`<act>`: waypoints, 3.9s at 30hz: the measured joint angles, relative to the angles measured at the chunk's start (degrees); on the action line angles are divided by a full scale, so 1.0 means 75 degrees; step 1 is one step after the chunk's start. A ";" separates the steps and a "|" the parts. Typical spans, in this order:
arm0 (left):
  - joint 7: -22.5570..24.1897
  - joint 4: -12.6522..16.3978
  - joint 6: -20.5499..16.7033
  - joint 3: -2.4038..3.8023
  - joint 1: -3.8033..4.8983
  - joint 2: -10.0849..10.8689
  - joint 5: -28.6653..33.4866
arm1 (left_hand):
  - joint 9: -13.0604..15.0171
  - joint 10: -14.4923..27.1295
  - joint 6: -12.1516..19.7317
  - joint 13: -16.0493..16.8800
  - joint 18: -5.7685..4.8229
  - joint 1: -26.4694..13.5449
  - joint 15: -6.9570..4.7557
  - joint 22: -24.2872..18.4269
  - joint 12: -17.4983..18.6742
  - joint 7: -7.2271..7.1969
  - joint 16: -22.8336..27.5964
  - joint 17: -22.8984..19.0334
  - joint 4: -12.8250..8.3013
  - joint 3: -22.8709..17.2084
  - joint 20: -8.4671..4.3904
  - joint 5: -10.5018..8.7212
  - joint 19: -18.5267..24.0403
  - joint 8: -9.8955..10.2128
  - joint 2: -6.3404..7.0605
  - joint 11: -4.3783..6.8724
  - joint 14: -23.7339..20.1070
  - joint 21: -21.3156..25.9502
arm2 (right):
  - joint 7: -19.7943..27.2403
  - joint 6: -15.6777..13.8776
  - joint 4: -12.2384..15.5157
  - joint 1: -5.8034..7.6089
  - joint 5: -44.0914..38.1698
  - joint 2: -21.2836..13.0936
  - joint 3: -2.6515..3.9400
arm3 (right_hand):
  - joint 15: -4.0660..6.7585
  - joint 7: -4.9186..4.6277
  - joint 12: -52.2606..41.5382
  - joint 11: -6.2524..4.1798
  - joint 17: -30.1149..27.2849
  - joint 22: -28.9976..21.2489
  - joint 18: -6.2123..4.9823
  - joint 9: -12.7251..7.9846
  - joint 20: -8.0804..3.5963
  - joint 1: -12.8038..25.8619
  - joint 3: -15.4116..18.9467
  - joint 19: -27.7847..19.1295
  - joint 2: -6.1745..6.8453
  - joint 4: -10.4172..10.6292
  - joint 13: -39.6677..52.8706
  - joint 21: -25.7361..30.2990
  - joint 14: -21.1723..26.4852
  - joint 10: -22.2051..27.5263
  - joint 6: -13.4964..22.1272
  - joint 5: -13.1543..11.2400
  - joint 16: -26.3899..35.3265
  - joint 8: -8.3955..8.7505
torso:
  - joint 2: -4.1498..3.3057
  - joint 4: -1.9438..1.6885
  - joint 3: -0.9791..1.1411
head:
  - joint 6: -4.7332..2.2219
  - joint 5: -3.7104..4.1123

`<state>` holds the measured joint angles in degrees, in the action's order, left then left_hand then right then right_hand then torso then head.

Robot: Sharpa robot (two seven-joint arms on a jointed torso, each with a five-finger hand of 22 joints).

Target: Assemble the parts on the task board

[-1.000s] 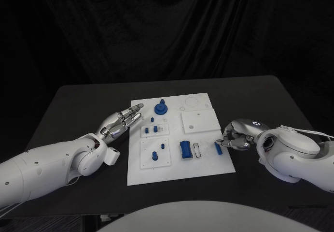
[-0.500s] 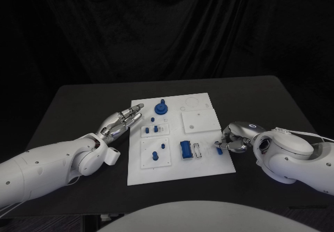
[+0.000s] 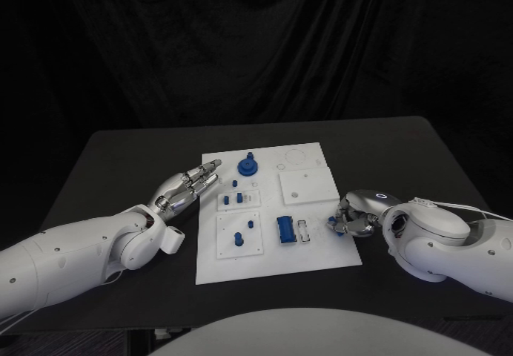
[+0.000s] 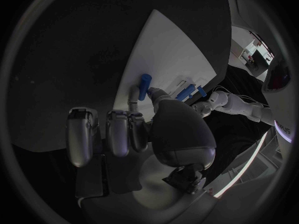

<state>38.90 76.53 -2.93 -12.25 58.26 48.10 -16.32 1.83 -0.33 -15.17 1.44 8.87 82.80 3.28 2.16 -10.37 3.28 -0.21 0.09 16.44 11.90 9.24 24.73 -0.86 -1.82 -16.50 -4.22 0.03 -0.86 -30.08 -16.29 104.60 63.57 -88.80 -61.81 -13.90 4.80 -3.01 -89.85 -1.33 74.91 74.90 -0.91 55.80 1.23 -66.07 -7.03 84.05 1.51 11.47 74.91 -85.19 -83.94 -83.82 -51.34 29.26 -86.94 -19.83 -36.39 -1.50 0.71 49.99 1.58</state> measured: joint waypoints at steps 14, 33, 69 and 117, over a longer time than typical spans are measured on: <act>0.0000 -0.0027 0.0048 0.0000 -0.0016 -0.0005 0.0000 | 0.0008 -0.0025 0.0000 0.0000 0.0000 0.0060 0.0068 0.0007 -0.0030 0.0082 0.0000 -0.0001 0.0000 0.0000 0.0056 0.0000 -0.0002 0.0000 0.0000 -0.0025 0.0013 0.0000 | 0.0062 -0.0084 -0.0024 -0.0069 0.0158 0.0123 0.0025 | -0.0004 -0.0087 0.0000 0.0031 0.0000 0.0000 0.0001 0.1322 0.0029 -0.0657 -0.0630 -0.0029 0.0129 -0.0433 -0.0001 0.0058 -0.0001 -0.0026 -0.0003 0.1378 0.0027 0.0204 | 0.0000 0.0001 0.0001 | 0.0000 -0.0036; 0.0000 -0.0048 0.0090 0.0000 -0.0077 -0.0026 0.0000 | 0.0008 -0.0051 0.0032 0.0007 0.0000 0.0060 0.0069 0.0014 -0.0089 0.0114 0.0000 -0.0005 0.0022 -0.0022 0.0055 0.0000 -0.0001 0.0000 0.0000 -0.0051 0.0011 0.0000 | 0.1025 -0.0764 0.0184 0.0158 0.4122 -0.0012 -0.0029 | -0.0010 -0.0071 0.0000 0.0031 0.0000 0.0000 0.0000 -0.0959 0.0056 -0.0251 -0.1312 -0.0002 0.0097 -0.0701 0.0005 0.0058 -0.0007 -0.0026 -0.0023 0.1485 0.0027 0.0137 | -0.0007 -0.0001 0.0009 | 0.0000 -0.0012; 0.0000 -0.0076 0.0110 0.0002 -0.0098 -0.0067 0.0000 | 0.0005 -0.0051 0.0069 0.0005 -0.0001 0.0060 0.0094 0.0020 -0.0088 0.0151 0.0000 0.0001 0.0021 -0.0021 0.0082 -0.0001 -0.0028 0.0000 0.0000 -0.0051 -0.0014 0.0000 | 0.1491 -0.0161 -0.0313 0.0163 0.4838 0.0702 -0.0043 | -0.0010 -0.0099 0.0000 0.0057 0.0000 0.0000 0.0001 -0.0858 0.0056 0.0128 -0.1646 -0.0002 0.0021 -0.0931 0.0001 0.0096 -0.0007 0.0000 0.0150 0.0775 0.0027 -0.0071 | -0.0007 -0.0012 -0.0015 | 0.0000 -0.0105; 0.0000 -0.0110 0.0179 0.0001 -0.0136 -0.0082 0.0000 | 0.0002 -0.0050 0.0068 0.0003 -0.0001 0.0060 0.0094 0.0019 -0.0088 0.0205 0.0000 0.0000 0.0021 -0.0021 0.0108 -0.0001 0.0000 0.0000 0.0000 -0.0051 -0.0014 0.0000 | 0.1317 -0.0034 -0.0379 0.0125 0.4248 0.0769 -0.0043 | -0.0062 -0.0069 0.0000 0.0083 0.0000 0.0000 0.0000 -0.1044 0.0111 0.0435 -0.0660 -0.0001 -0.0090 -0.0338 0.0004 0.0126 -0.0007 -0.0027 0.0204 -0.1216 0.0056 -0.0556 | -0.0001 0.0001 0.0007 | 0.0000 -0.0154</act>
<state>38.90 75.71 -1.59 -12.25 57.25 47.49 -16.32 1.84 -0.71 -14.65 1.46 8.86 83.25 3.99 2.30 -11.03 4.82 -0.21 0.09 16.60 11.74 10.05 24.72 -0.86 -1.82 -16.50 -4.61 -0.08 -0.86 -20.20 -16.55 101.76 64.51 -56.94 -56.04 -14.23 4.33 -3.53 -89.84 -0.71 74.91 74.91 -0.90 47.97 2.06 -62.80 -11.99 84.05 0.84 8.94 74.94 -84.24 -83.99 -84.03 -49.80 20.14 -86.51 -24.00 -36.40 -1.49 0.76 49.99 0.42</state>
